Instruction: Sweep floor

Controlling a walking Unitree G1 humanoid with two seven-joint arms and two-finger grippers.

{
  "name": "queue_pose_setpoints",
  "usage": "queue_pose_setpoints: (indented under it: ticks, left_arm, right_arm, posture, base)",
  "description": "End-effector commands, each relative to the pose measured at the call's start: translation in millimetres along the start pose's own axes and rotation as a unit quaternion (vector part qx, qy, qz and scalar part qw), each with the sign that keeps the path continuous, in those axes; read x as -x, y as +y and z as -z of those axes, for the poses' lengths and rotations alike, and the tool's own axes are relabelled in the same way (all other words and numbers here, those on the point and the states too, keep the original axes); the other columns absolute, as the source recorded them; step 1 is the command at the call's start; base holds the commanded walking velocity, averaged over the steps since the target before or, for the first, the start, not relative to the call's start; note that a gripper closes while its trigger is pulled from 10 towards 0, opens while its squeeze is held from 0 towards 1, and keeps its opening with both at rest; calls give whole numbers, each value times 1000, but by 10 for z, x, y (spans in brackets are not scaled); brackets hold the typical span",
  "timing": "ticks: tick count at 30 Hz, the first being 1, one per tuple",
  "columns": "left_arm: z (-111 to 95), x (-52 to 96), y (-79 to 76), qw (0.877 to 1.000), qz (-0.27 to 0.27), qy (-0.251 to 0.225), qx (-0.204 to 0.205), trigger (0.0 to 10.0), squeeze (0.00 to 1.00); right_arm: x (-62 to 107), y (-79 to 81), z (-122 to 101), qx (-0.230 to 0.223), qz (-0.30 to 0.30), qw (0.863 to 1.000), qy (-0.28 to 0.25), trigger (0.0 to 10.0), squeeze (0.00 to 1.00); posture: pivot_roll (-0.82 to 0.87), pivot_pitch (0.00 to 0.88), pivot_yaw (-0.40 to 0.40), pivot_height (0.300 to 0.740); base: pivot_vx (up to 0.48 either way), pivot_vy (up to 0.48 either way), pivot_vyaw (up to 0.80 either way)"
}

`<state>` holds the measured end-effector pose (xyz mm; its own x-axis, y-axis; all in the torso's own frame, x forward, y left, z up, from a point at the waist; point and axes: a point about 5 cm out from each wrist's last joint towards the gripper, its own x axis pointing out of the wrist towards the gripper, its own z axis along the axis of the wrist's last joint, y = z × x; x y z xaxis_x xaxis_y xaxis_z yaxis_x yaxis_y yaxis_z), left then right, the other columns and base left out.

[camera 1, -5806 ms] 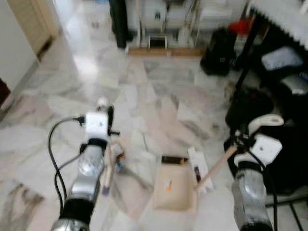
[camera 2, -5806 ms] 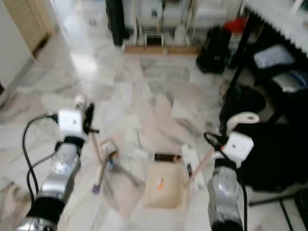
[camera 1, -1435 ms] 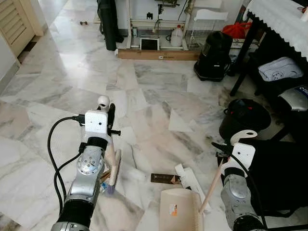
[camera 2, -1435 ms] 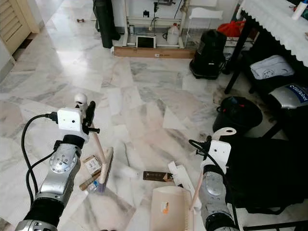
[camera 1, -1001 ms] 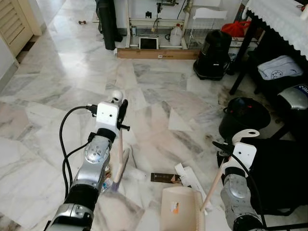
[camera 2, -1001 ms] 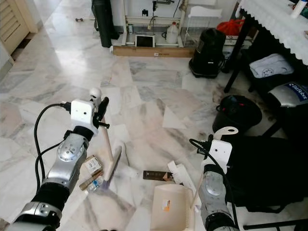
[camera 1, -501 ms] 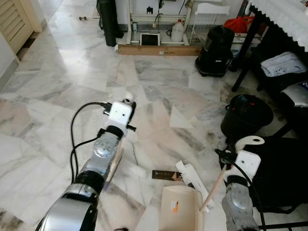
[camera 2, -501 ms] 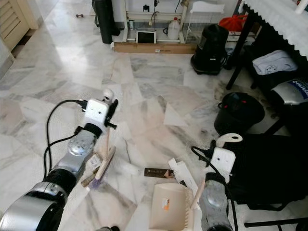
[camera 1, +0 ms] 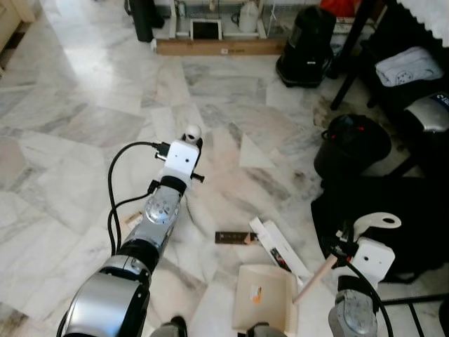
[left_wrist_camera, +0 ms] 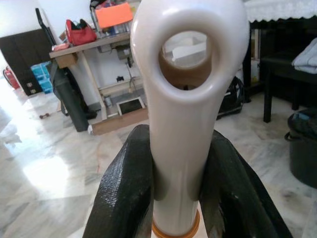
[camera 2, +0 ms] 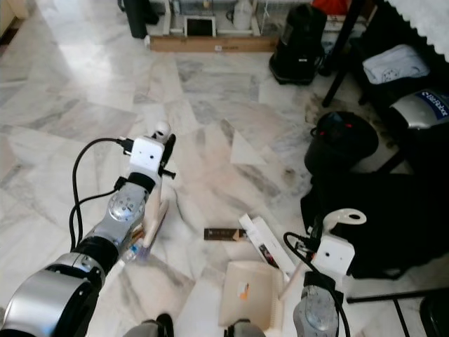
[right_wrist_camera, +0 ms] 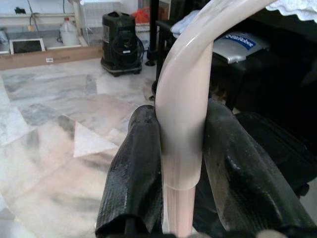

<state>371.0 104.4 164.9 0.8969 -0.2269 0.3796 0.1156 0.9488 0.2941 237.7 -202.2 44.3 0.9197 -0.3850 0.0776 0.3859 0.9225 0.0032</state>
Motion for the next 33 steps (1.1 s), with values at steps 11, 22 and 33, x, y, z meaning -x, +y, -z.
queue_pose_setpoints:
  ticks: [11, 22, 33]
  left_arm:
    - [94, 37, -265, 990, 108, 46, 84, 10000, 0]
    - [144, 74, -37, 989, 118, 48, 80, 10000, 0]
    - [74, 60, 173, 989, 126, 25, 72, 10000, 0]
  right_arm:
    - [36, -64, -54, 9, 3, 1000, 11, 10000, 0]
    - [-85, 41, -76, 1, -10, 1000, 12, 10000, 0]
    - [-301, 126, -90, -7, -16, 1000, 12, 10000, 0]
  posture:
    - [-103, 261, -68, 740]
    - [-55, 232, -58, 740]
    - [7, 179, -44, 740]
  base:
    - [0, 0, 0]
    - [0, 0, 0]
    - [0, 0, 0]
